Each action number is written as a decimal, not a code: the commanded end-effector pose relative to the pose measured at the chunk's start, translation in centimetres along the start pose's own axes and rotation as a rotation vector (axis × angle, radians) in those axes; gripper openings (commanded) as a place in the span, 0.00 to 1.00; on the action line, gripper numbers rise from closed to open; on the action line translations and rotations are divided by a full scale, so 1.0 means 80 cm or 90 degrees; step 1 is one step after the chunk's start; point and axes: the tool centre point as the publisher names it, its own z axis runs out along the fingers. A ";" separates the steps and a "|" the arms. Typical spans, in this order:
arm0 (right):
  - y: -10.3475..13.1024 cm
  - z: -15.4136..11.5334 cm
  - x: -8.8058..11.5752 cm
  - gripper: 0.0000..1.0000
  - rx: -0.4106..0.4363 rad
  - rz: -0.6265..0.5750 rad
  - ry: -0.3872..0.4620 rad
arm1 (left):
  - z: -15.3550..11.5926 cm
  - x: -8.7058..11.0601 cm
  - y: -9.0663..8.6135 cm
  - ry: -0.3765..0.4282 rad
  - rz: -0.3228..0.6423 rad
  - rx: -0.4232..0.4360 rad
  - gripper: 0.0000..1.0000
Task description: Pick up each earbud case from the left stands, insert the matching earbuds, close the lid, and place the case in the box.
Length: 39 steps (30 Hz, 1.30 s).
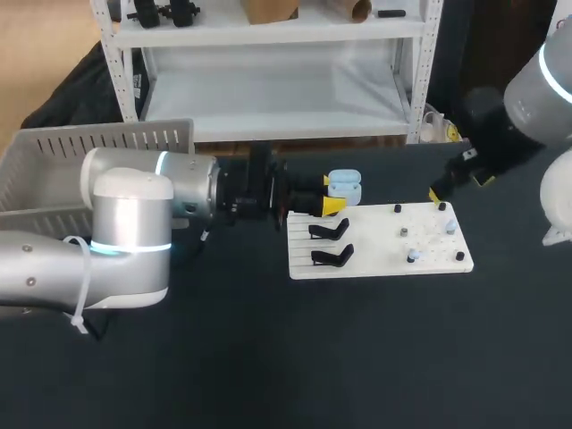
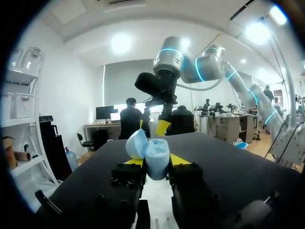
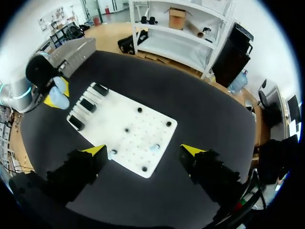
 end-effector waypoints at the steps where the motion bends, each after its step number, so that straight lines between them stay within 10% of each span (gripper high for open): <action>1: -0.006 0.013 0.006 1.00 0.078 0.005 0.012 | 0.000 0.000 -0.001 0.000 0.000 -0.002 0.00; 9: -0.005 0.035 0.019 0.90 0.086 -0.015 0.049 | 0.000 0.000 -0.001 0.000 0.000 -0.002 0.00; 13: 0.000 0.044 0.021 0.55 0.099 -0.023 0.067 | 0.000 0.000 -0.001 0.000 0.000 -0.002 0.00; 39: -0.010 0.091 0.033 0.49 0.228 0.063 0.156 | 0.000 0.000 -0.001 0.000 0.000 -0.002 0.00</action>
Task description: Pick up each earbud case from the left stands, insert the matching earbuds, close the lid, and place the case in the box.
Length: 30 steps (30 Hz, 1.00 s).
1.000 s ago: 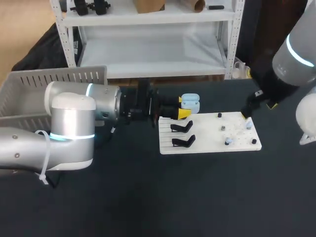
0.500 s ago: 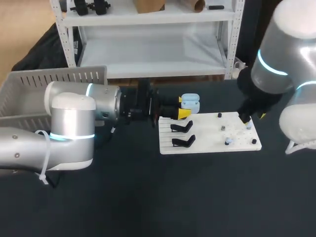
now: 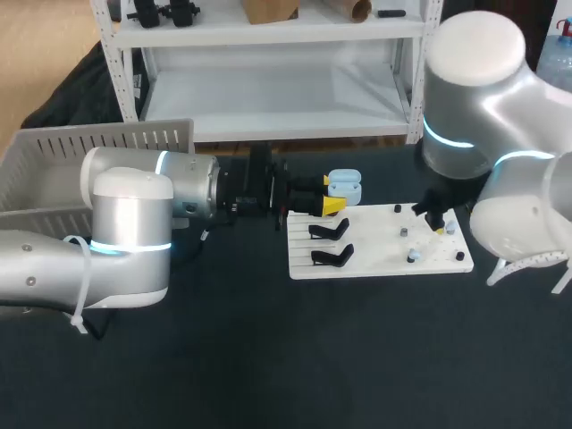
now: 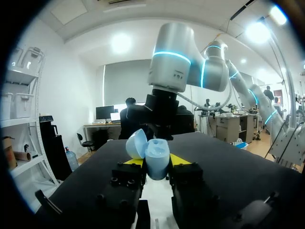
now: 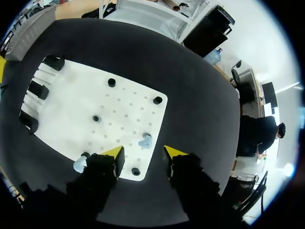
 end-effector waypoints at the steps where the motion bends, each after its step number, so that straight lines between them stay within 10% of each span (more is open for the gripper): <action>1: 0.001 0.008 -0.002 0.48 0.016 0.009 0.004 | 0.000 0.000 -0.001 -0.001 0.001 -0.002 0.00; 30: -0.004 0.028 -0.007 0.29 0.037 0.020 0.001 | 0.000 0.000 -0.001 -0.001 0.001 -0.002 0.00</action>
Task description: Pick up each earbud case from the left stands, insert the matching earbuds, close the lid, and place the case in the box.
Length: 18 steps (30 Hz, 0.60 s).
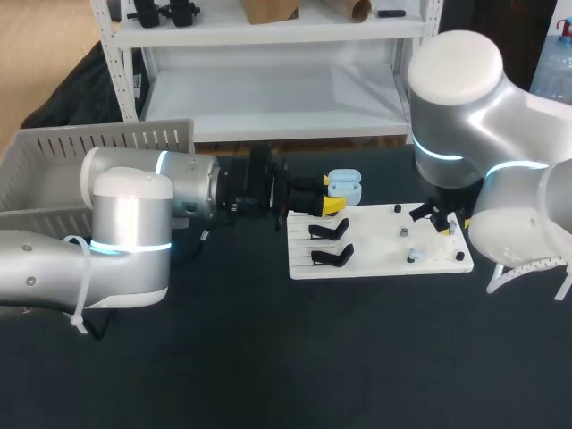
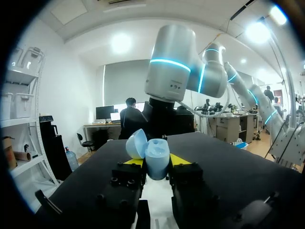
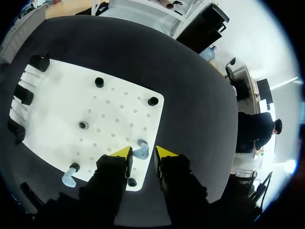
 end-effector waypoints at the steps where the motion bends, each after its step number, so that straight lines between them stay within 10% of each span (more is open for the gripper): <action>1: 0.002 0.002 -0.001 0.30 0.004 0.002 0.000 | 0.000 0.000 -0.001 -0.001 0.001 -0.002 0.00; 9: 0.003 0.004 -0.002 0.28 0.005 0.003 0.003 | 0.000 0.000 -0.001 -0.001 0.001 -0.002 0.00; 18: 0.004 0.004 0.000 0.00 0.007 0.008 0.009 | 0.000 0.000 -0.001 -0.001 0.001 -0.002 0.00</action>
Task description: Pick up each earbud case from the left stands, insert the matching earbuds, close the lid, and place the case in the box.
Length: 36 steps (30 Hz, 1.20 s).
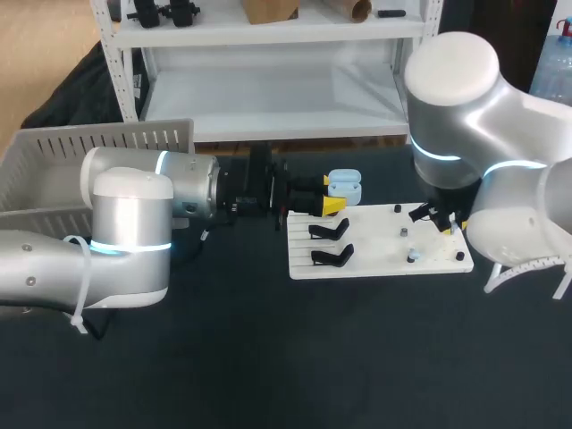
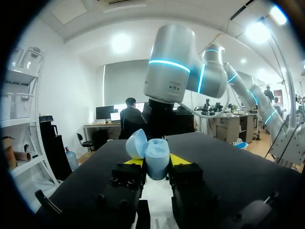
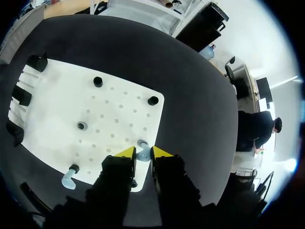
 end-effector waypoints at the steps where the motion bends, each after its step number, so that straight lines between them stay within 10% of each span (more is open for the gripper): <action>1: 0.003 0.001 0.000 0.00 0.004 0.003 0.003 | 0.000 0.000 -0.001 -0.001 0.001 -0.002 0.00; 17: -0.003 -0.051 0.012 0.00 0.017 0.032 -0.008 | 0.000 0.000 -0.001 -0.001 0.001 -0.002 0.00; 36: 0.068 -0.233 0.021 0.00 -0.059 0.088 -0.016 | 0.000 0.000 -0.001 -0.001 0.001 -0.002 0.00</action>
